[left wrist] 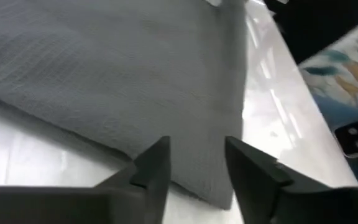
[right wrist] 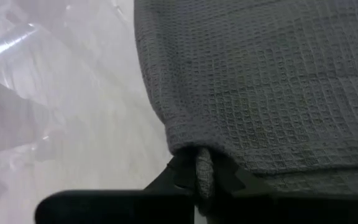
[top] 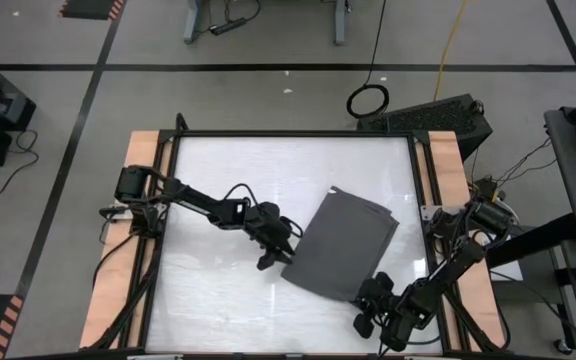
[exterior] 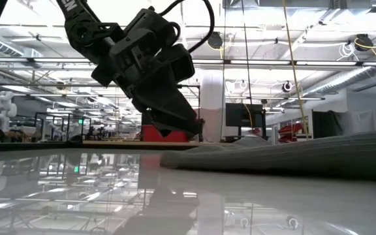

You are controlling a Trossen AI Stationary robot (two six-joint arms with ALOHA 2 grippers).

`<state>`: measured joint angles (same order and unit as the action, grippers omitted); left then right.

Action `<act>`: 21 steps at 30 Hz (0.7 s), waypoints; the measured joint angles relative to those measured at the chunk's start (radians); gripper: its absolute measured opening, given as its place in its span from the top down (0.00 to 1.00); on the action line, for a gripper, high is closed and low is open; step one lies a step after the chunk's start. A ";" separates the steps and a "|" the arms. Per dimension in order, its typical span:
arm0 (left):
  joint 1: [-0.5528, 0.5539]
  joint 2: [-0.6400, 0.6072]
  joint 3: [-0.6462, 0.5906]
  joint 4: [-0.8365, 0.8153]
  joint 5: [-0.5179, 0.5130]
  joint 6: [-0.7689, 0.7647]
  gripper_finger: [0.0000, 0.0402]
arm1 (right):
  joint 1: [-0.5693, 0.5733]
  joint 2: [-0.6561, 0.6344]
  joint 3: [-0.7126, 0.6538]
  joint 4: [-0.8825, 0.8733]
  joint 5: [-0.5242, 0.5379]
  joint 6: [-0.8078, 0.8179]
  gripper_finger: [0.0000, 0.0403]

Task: Roll towel
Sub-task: Roll the dark gray towel

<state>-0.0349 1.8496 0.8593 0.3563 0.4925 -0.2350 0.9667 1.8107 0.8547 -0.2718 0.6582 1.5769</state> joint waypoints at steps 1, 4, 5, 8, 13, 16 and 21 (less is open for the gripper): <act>0.000 0.000 0.000 0.001 0.014 0.022 0.57 | 0.004 0.000 0.000 0.000 0.000 0.017 1.00; 0.006 -0.009 0.013 -0.003 0.071 0.116 0.50 | 0.009 0.000 0.000 0.009 0.000 0.061 1.00; 0.007 -0.012 0.027 -0.002 0.082 0.163 0.49 | 0.011 0.000 0.000 0.020 -0.003 0.068 1.00; 0.001 -0.014 0.075 0.004 0.043 0.308 0.48 | 0.017 0.000 0.000 0.041 -0.010 0.087 1.00; 0.020 0.037 0.202 -0.014 -0.042 0.402 0.49 | 0.030 0.000 0.000 0.060 -0.013 0.083 1.00; 0.039 0.108 0.289 -0.062 -0.038 0.406 0.49 | 0.031 0.000 0.000 0.061 -0.013 0.086 1.00; 0.062 0.248 0.443 -0.187 0.018 0.449 0.50 | 0.031 0.000 0.000 0.075 -0.012 0.089 1.00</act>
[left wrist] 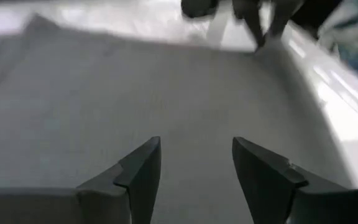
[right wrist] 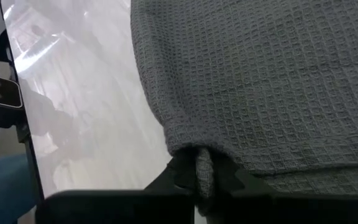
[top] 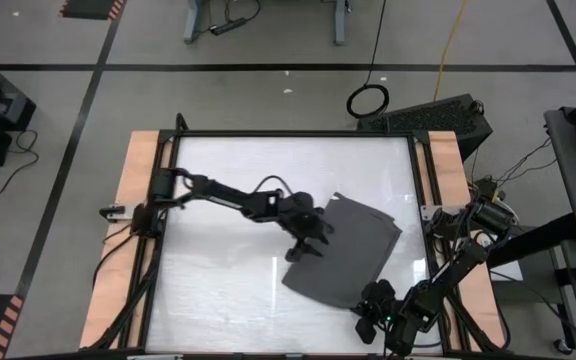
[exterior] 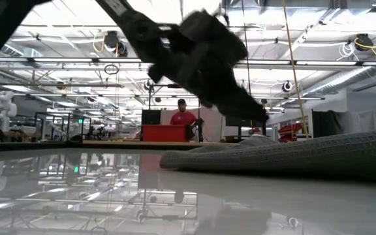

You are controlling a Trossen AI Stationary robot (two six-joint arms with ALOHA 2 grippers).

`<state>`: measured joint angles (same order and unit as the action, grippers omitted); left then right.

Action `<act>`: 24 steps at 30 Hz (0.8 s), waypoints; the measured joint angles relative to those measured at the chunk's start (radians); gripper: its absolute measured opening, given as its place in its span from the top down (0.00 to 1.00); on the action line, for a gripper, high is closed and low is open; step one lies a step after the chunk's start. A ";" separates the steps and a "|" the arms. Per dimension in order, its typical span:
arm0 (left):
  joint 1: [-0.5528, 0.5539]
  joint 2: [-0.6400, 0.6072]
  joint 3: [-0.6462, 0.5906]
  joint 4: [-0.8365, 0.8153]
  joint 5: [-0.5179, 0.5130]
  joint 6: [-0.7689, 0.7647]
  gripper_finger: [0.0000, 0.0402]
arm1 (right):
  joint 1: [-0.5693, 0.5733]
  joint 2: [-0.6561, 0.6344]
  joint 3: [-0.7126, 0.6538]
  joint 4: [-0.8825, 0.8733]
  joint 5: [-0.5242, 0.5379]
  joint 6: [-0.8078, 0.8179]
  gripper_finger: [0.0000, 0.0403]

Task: Roll towel
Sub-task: Roll the dark gray towel

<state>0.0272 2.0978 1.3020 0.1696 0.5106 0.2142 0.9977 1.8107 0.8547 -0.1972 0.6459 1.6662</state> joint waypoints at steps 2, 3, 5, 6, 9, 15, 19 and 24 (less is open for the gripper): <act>0.009 0.053 0.048 -0.064 0.021 0.028 0.50 | 0.000 0.000 0.000 0.005 0.000 0.001 1.00; 0.014 0.075 0.065 -0.107 0.025 0.042 0.50 | 0.000 0.000 0.000 0.008 0.000 0.001 1.00; 0.023 0.105 0.097 -0.185 0.027 0.066 0.50 | 0.000 0.000 0.000 0.008 0.000 0.001 1.00; 0.030 0.114 0.107 -0.233 0.031 0.080 0.50 | 0.000 0.000 0.000 0.008 0.000 0.001 1.00; 0.049 0.112 0.119 -0.368 0.048 0.093 0.50 | 0.002 -0.001 0.000 0.021 0.002 -0.019 1.00; 0.078 0.109 0.121 -0.570 0.067 0.056 0.57 | 0.005 -0.031 -0.001 0.088 0.016 -0.050 1.00; 0.075 0.109 0.121 -0.628 0.094 0.006 0.65 | -0.005 -0.036 -0.001 0.156 0.008 0.026 1.00; 0.054 0.111 0.116 -0.628 0.144 -0.088 0.67 | -0.017 -0.036 -0.001 0.179 -0.016 0.151 1.00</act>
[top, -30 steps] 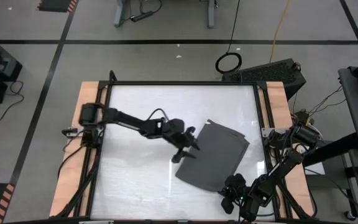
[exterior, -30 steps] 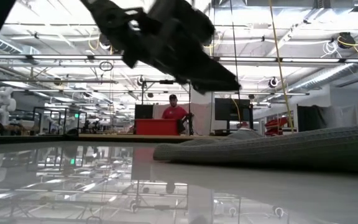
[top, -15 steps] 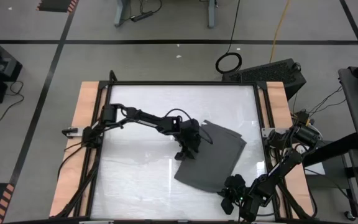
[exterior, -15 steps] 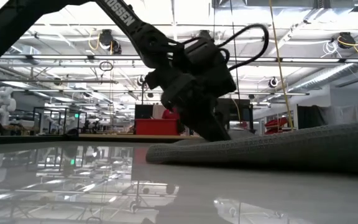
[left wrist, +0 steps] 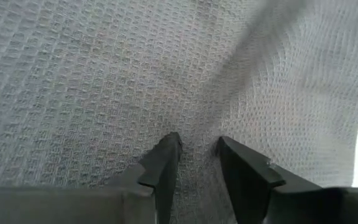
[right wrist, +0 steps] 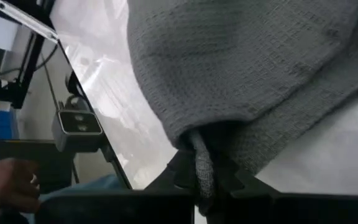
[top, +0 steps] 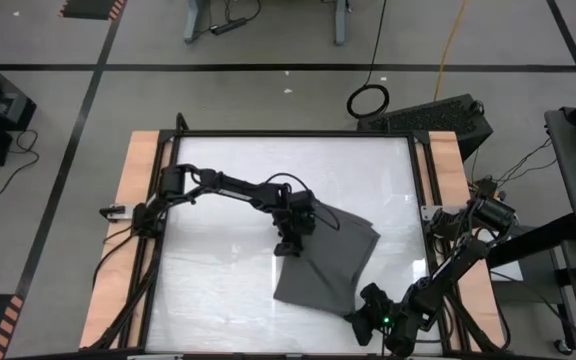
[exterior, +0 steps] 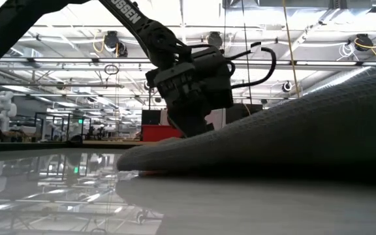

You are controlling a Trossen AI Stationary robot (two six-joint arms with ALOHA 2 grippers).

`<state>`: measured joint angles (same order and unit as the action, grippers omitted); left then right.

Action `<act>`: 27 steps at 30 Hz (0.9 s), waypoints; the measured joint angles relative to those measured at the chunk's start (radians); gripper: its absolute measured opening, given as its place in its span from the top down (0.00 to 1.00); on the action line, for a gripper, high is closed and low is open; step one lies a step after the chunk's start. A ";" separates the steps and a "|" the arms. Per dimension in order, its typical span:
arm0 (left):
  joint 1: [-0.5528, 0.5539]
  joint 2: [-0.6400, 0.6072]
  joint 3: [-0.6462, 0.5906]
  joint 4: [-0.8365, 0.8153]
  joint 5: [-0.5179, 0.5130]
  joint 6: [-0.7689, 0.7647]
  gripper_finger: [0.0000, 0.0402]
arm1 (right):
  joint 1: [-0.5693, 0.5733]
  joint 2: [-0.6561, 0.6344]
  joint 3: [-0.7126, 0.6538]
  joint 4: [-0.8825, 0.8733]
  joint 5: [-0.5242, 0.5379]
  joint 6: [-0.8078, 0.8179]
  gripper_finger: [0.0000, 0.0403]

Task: Roll towel
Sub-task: Roll the dark gray towel

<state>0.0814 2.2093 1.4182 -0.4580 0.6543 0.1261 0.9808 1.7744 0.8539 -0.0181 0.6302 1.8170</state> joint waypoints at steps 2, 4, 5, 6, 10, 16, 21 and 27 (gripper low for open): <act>-0.013 0.000 -0.002 0.021 0.001 -0.040 0.64 | -0.007 0.000 0.000 0.001 -0.023 -0.025 1.00; -0.026 0.002 -0.003 0.051 0.015 -0.065 0.60 | -0.021 0.000 0.000 0.001 -0.057 -0.074 1.00; -0.033 0.003 -0.004 0.073 0.028 -0.076 0.57 | -0.027 -0.001 0.000 0.001 -0.074 -0.096 1.00; -0.041 0.004 -0.005 0.102 0.046 -0.094 0.55 | -0.033 -0.006 0.000 0.000 -0.091 -0.114 0.99; -0.067 -0.016 -0.007 0.205 0.060 -0.147 0.46 | -0.037 -0.040 0.001 -0.007 -0.115 -0.168 0.93; -0.061 -0.084 -0.009 0.232 0.034 -0.123 0.41 | -0.025 -0.145 0.001 -0.044 -0.108 -0.243 0.71; -0.040 -0.130 -0.008 0.213 0.031 -0.050 0.41 | -0.010 -0.255 0.002 -0.110 -0.109 -0.269 0.52; -0.041 -0.130 -0.006 0.234 -0.069 0.072 0.41 | -0.036 -0.291 0.002 -0.460 -0.104 -0.114 0.49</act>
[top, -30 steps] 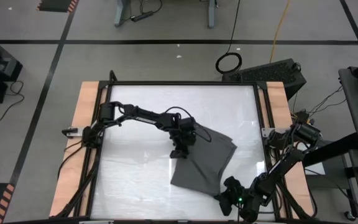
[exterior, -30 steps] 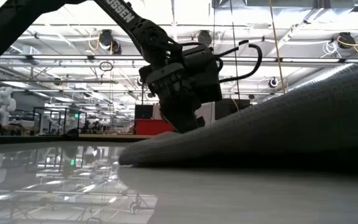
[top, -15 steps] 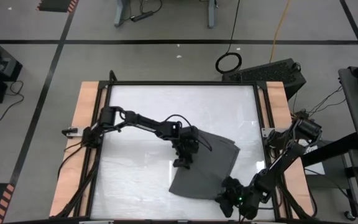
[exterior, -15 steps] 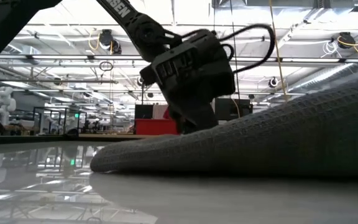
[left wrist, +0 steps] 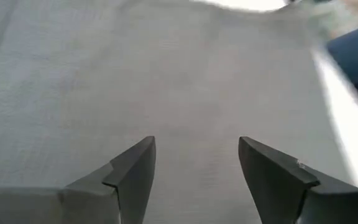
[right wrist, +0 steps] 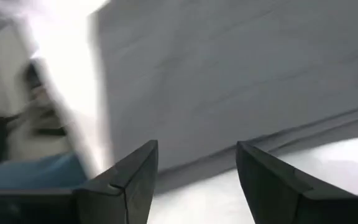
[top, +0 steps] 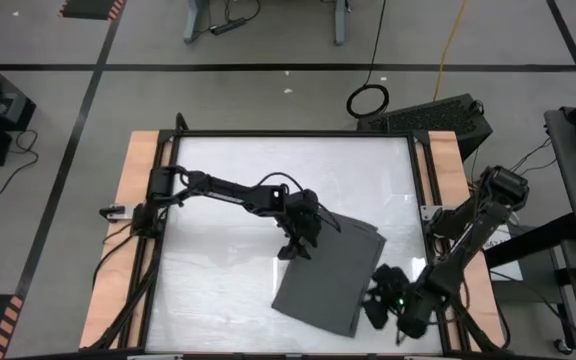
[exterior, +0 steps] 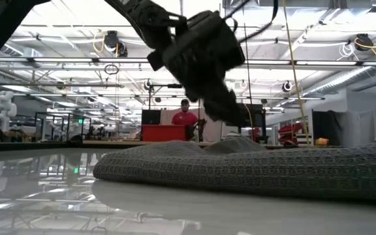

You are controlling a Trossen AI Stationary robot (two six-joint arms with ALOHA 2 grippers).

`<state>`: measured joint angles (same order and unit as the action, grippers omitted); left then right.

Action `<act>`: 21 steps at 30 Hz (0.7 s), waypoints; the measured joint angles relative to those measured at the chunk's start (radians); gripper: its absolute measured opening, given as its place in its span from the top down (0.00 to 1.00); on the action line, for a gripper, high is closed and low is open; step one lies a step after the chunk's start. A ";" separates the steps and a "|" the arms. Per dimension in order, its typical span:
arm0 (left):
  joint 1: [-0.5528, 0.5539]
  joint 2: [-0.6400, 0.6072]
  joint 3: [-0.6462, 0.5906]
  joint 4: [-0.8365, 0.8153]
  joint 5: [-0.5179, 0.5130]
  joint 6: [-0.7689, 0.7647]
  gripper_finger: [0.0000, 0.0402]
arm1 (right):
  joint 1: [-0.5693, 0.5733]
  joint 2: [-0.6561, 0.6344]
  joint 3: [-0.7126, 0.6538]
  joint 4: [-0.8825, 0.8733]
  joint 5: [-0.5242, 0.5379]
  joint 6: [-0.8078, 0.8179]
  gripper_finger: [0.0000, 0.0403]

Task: Roll towel
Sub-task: Roll the dark gray towel

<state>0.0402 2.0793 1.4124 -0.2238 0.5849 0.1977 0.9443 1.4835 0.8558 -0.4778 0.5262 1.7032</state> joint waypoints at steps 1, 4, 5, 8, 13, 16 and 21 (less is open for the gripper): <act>0.001 0.009 0.000 0.004 -0.022 0.017 0.41 | -0.016 0.007 0.000 -0.041 0.004 0.007 0.49; 0.005 0.037 0.000 -0.005 -0.036 0.026 0.41 | -0.075 0.045 -0.001 -0.081 -0.002 -0.022 0.51; 0.006 0.045 0.000 -0.010 -0.036 0.027 0.41 | -0.095 0.057 -0.001 -0.068 -0.005 -0.053 0.52; 0.008 0.072 0.000 -0.051 -0.040 0.029 0.41 | -0.166 0.105 0.000 -0.032 -0.051 -0.120 0.55; 0.024 0.078 0.005 -0.104 -0.066 0.022 0.41 | -0.272 0.222 0.003 -0.033 -0.143 -0.162 0.60; 0.042 0.068 0.007 -0.179 -0.106 0.021 0.41 | -0.327 0.256 0.005 0.004 -0.137 -0.215 0.63; 0.089 0.051 0.007 -0.342 -0.144 0.021 0.42 | -0.445 0.266 0.004 0.053 -0.144 -0.370 0.66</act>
<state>0.1288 2.1305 1.4194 -0.5660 0.4410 0.2192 0.4993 1.7496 0.8597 -0.4245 0.3822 1.3330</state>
